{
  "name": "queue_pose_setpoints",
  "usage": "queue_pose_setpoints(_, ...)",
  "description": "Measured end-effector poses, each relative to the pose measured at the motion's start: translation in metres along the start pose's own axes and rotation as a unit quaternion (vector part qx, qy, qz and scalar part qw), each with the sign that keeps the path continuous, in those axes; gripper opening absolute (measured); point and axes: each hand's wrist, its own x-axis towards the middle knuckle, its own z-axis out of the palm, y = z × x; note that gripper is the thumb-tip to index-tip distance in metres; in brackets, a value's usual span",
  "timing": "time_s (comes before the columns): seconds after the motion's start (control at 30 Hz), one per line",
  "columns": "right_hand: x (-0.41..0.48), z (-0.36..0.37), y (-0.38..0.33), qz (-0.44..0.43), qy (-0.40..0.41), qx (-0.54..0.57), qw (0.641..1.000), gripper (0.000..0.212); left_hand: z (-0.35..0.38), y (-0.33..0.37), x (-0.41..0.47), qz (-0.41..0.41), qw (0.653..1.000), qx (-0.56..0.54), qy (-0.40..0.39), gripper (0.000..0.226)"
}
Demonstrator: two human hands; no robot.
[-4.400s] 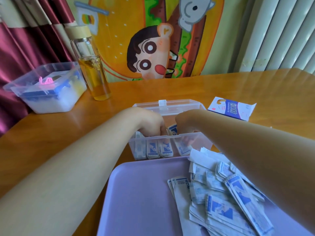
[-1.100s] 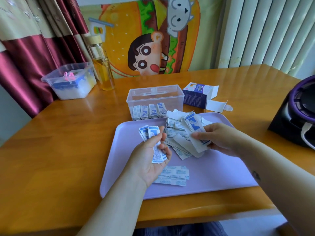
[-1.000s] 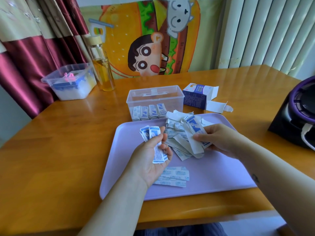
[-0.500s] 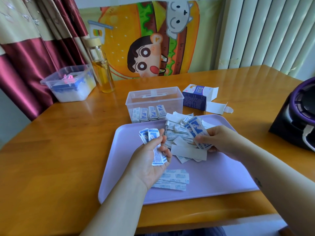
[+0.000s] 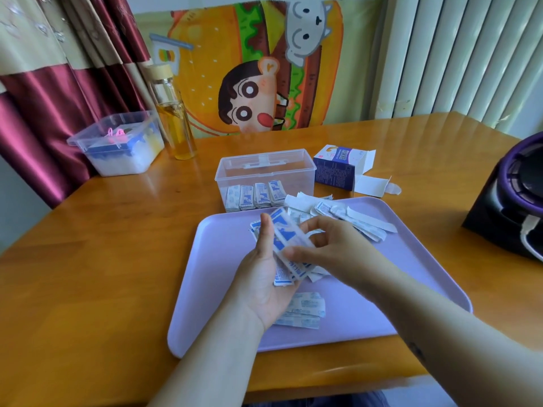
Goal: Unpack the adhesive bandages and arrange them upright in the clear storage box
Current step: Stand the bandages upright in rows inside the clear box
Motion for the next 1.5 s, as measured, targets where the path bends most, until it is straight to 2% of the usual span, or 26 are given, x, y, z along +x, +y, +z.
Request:
queue_pose_setpoints(0.1, -0.002, 0.013, 0.003, -0.060, 0.024, -0.105, 0.992, 0.033, 0.001, -0.001, -0.003, 0.011, 0.999, -0.003, 0.036, 0.014)
queue_pose_setpoints(0.2, 0.001, 0.003, 0.002, -0.091, 0.053, -0.186, 0.977, 0.032, -0.004, 0.007, -0.004, 0.011, 0.996, -0.060, 0.070, 0.015)
queue_pose_setpoints(0.27, 0.007, -0.015, 0.004, -0.071, 0.069, -0.301, 0.949, 0.037, -0.010, 0.015, -0.002, 0.030, 0.991, -0.102, 0.082, 0.017)
queue_pose_setpoints(0.33, 0.012, -0.030, 0.011, -0.021, 0.035, -0.423, 0.905, 0.044, -0.017, 0.023, -0.001, 0.045, 0.987, -0.126, 0.091, 0.013)
queue_pose_setpoints(0.4, 0.016, -0.036, 0.019, 0.020, -0.011, -0.474, 0.880, 0.049, -0.022, 0.028, 0.001, 0.040, 0.986, -0.135, 0.087, 0.011)
queue_pose_setpoints(0.47, 0.017, -0.037, 0.023, 0.034, -0.028, -0.458, 0.888, 0.046, -0.024, 0.030, 0.000, 0.032, 0.987, -0.134, 0.079, 0.011)
queue_pose_setpoints(0.53, 0.019, -0.037, 0.024, 0.038, -0.034, -0.421, 0.906, 0.034, -0.026, 0.030, -0.001, 0.027, 0.988, -0.130, 0.074, 0.010)
queue_pose_setpoints(0.67, 0.019, -0.043, 0.021, 0.035, -0.043, -0.408, 0.911, 0.026, -0.029, 0.028, -0.002, 0.021, 0.989, -0.126, 0.070, 0.010)
queue_pose_setpoints(0.73, 0.017, -0.046, 0.016, 0.013, -0.018, -0.384, 0.923, 0.026, -0.031, 0.028, -0.001, 0.024, 0.991, -0.113, 0.074, 0.010)
queue_pose_setpoints(0.8, 0.015, -0.044, 0.011, -0.051, 0.049, -0.337, 0.939, 0.023, -0.031, 0.027, -0.001, 0.017, 0.993, -0.093, 0.076, 0.011)
queue_pose_setpoints(0.83, 0.014, -0.041, 0.010, -0.105, 0.095, -0.323, 0.936, 0.019, -0.030, 0.025, 0.000, 0.009, 0.994, -0.081, 0.071, 0.011)
queue_pose_setpoints(0.9, 0.014, -0.033, 0.012, -0.229, 0.160, -0.330, 0.902, 0.015, -0.024, 0.021, -0.001, -0.008, 0.997, -0.056, 0.052, 0.014)
queue_pose_setpoints(0.97, 0.013, -0.025, 0.020, -0.318, 0.154, -0.338, 0.872, 0.018, -0.020, 0.016, -0.002, -0.014, 0.999, -0.008, 0.035, 0.024)
queue_pose_setpoints(1.1, 0.009, -0.015, 0.032, -0.385, 0.147, -0.317, 0.854, 0.018, -0.015, 0.014, -0.009, 0.012, 0.990, 0.142, 0.007, 0.034)
queue_pose_setpoints(1.17, 0.009, -0.013, 0.033, -0.408, 0.157, -0.305, 0.846, 0.016, -0.017, 0.015, -0.012, 0.040, 0.976, 0.211, 0.024, 0.023)
queue_pose_setpoints(1.27, 0.008, -0.011, 0.032, -0.419, 0.151, -0.291, 0.847, 0.017, -0.020, 0.016, -0.013, 0.047, 0.968, 0.248, 0.016, 0.006)
queue_pose_setpoints(1.33, 0.006, -0.009, 0.031, -0.406, 0.126, -0.283, 0.860, 0.019, -0.025, 0.016, -0.012, 0.065, 0.953, 0.297, 0.014, 0.005)
queue_pose_setpoints(1.4, 0.004, -0.009, 0.027, -0.375, 0.080, -0.267, 0.884, 0.018, -0.031, 0.019, -0.010, 0.091, 0.929, 0.357, 0.021, 0.008)
queue_pose_setpoints(1.5, -0.002, -0.010, 0.020, -0.257, -0.017, -0.229, 0.939, 0.023, -0.038, 0.026, -0.013, 0.101, 0.898, 0.428, 0.019, 0.011)
